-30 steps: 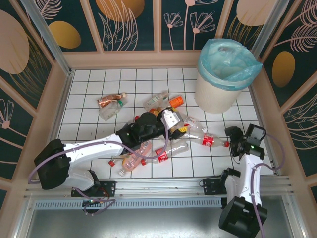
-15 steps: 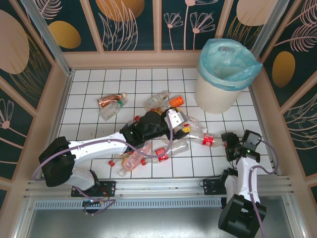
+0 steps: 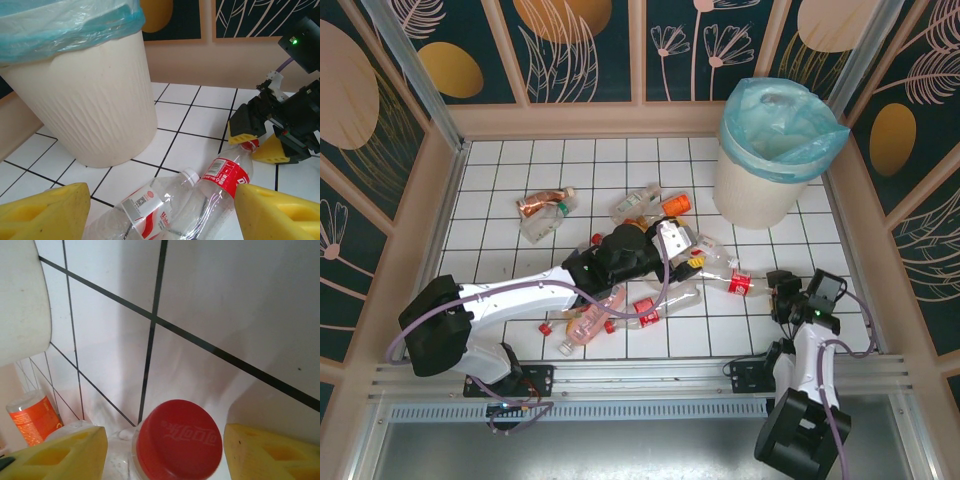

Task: Put the plastic bottles in the bin

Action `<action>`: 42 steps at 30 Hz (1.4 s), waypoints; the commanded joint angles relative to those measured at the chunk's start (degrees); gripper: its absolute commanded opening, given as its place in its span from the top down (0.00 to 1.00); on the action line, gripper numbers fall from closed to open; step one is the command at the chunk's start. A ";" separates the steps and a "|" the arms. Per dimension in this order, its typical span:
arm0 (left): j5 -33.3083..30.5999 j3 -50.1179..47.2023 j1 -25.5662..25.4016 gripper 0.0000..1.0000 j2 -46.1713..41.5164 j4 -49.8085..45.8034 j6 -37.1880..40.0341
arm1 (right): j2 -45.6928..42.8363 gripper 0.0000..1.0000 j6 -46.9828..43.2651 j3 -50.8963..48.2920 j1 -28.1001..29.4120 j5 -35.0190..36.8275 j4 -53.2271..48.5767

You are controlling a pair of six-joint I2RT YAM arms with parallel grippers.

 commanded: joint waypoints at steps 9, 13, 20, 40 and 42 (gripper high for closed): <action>0.55 1.37 -0.26 0.24 1.09 -0.35 -0.44 | 1.15 0.40 -1.97 -2.82 -5.23 -5.31 5.63; 0.51 1.39 -0.25 0.24 0.93 -0.28 -0.65 | 1.13 0.45 -2.11 -2.58 -5.99 -6.85 5.87; 0.57 1.69 -0.26 0.24 1.72 -0.09 -1.16 | 0.33 0.59 -1.58 -2.81 -6.94 -8.23 6.42; -0.32 3.60 -0.26 0.24 -2.17 0.89 -1.70 | -1.60 0.78 -11.83 7.33 -8.56 -7.88 -2.88; -0.47 4.03 -0.22 0.24 -2.61 0.96 -1.61 | -1.60 0.78 -13.02 9.58 -8.13 -6.95 -3.98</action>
